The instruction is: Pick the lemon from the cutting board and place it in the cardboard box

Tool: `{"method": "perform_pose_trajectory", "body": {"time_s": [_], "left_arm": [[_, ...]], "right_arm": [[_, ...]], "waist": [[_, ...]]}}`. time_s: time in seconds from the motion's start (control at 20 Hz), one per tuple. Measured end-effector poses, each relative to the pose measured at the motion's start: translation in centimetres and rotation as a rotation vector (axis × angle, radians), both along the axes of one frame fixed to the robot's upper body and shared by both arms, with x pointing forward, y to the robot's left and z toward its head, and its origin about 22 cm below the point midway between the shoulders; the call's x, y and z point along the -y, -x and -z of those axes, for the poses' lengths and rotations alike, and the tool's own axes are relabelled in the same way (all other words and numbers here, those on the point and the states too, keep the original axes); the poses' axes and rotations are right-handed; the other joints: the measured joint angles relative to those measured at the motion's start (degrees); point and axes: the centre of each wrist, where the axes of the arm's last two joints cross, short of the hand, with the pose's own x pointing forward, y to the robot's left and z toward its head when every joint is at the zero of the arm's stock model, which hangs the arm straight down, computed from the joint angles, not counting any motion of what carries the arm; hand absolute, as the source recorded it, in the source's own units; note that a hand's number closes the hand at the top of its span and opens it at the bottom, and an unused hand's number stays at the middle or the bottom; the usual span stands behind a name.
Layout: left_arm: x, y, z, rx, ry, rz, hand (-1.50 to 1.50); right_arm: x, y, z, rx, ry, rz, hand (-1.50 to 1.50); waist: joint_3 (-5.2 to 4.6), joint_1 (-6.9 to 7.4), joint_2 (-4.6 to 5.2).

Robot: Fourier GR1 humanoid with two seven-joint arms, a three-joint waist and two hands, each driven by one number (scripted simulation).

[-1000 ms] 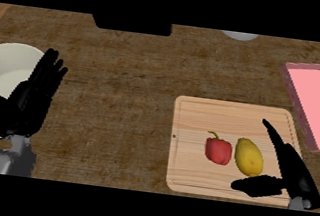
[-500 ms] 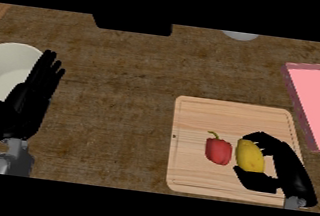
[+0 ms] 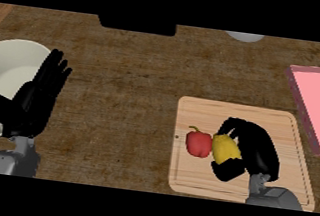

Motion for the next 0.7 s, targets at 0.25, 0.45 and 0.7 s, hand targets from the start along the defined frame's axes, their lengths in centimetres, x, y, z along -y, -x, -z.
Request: {"method": "perform_pose_trajectory", "body": {"time_s": [0.25,0.45,0.7], "left_arm": [[0.6,-0.3,-0.2,0.006,-0.006,0.017,0.0],[0.4,-0.3,-0.2,-0.006,-0.007,0.002,0.0],[-0.3,-0.1,-0.1,-0.003,-0.011,-0.014,0.0]], "right_arm": [[-7.2,-3.6,-2.1,0.075,0.174,-0.149,1.5],[-11.3,-5.0,-4.0,0.171,0.243,-0.215,1.5],[-14.6,-4.4,-7.8,0.264,0.288,-0.289,1.5]], "waist": [[0.01,1.27,0.24],[0.01,0.5,0.14],[0.06,-0.38,-0.09]]}}
